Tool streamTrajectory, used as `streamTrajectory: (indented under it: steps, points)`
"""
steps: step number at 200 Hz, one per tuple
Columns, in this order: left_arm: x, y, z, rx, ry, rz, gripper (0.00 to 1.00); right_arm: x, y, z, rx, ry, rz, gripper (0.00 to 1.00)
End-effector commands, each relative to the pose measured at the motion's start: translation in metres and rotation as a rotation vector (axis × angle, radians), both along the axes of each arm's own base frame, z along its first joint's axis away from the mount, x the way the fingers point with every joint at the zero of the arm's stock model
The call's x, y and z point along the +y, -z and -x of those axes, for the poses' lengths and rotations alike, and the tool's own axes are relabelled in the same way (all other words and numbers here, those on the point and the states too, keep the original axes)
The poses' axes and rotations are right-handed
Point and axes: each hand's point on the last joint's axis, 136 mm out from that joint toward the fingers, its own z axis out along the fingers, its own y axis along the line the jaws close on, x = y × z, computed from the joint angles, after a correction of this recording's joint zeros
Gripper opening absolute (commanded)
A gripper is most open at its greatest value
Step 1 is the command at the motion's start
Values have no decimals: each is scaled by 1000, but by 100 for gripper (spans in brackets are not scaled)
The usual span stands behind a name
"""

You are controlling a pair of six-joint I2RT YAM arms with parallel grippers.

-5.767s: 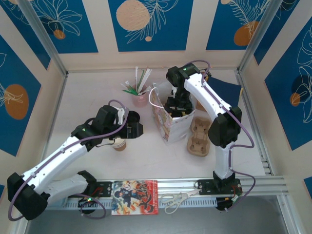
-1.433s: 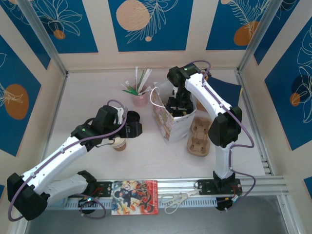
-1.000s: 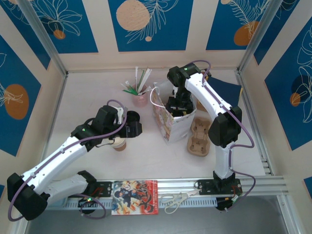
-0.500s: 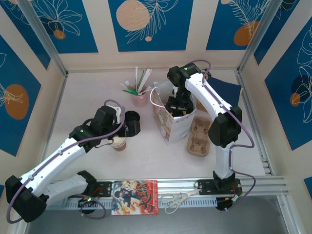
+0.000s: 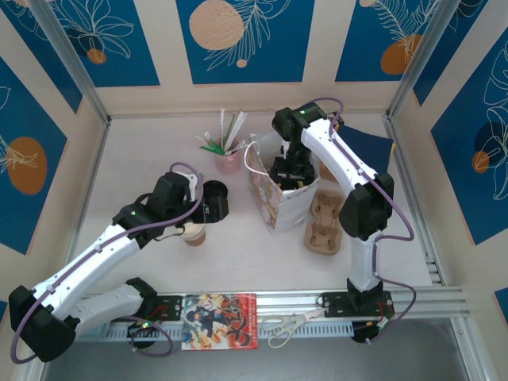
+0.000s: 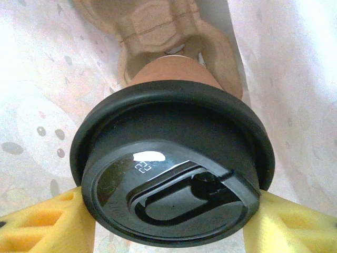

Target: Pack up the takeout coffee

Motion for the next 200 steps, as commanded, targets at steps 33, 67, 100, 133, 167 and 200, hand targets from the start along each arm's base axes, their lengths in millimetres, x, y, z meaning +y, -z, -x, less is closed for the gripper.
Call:
streamTrajectory:
  steps: [33,67,100,133,167,200]
  points:
    - [2,2,-1,16,-12,3,100,-3,-3,5,37,1,7,64]
    - [1,2,-1,16,-10,2,100,-6,-1,4,37,5,11,64]
    - [1,2,-1,17,-8,3,100,-7,2,3,40,5,11,64]
    - [1,2,-1,18,-9,4,100,-9,7,2,46,8,18,64]
    - [1,3,-1,20,-8,2,100,-10,8,2,47,7,17,64]
    - [1,3,-1,19,-8,3,100,-9,9,3,49,8,15,64]
